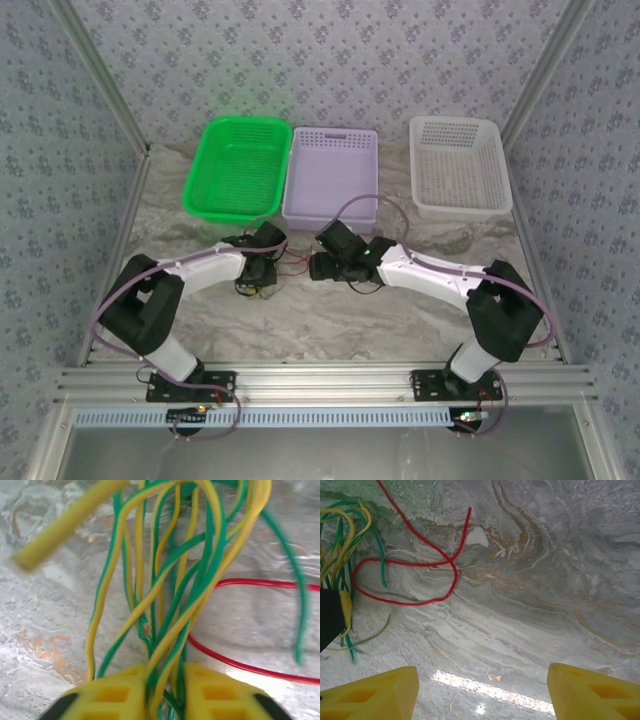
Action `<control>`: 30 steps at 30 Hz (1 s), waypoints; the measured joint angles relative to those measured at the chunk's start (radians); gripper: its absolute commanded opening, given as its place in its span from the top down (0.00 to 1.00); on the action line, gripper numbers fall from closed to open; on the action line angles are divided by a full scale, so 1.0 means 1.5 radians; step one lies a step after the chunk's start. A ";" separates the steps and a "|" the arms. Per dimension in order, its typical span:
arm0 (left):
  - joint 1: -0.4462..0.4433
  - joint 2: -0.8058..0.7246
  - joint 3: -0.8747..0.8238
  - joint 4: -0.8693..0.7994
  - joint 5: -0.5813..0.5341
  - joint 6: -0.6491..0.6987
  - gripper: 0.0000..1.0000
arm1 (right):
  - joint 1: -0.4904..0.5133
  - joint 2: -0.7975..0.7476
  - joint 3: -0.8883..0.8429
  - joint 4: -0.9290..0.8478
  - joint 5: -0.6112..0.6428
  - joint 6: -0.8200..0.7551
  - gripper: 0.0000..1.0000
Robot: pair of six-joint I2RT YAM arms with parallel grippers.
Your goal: Untangle the cables
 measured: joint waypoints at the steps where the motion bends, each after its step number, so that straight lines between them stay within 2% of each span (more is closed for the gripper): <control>1: -0.014 -0.002 0.001 -0.001 -0.011 0.007 1.00 | -0.001 0.000 0.000 0.000 0.004 0.000 0.30; 6: -0.061 -0.062 -0.016 0.006 -0.016 0.032 1.00 | -0.015 -0.006 -0.002 -0.003 0.024 0.000 0.30; 13: -0.066 -0.206 -0.066 0.073 0.058 0.077 1.00 | -0.050 -0.069 -0.050 0.000 0.031 0.000 0.29; 19: -0.066 -0.228 -0.068 0.092 0.088 0.093 1.00 | -0.084 -0.075 -0.075 0.021 -0.001 0.008 0.28; 23: -0.066 -0.228 -0.071 0.091 0.086 0.092 1.00 | -0.068 0.017 -0.005 0.032 -0.002 0.020 0.32; 27: -0.061 -0.229 -0.080 0.084 0.071 0.080 1.00 | -0.046 0.137 0.100 0.038 0.018 0.027 0.42; 30: -0.051 -0.246 -0.105 0.081 0.061 0.065 1.00 | -0.043 0.200 0.153 0.044 0.031 0.033 0.44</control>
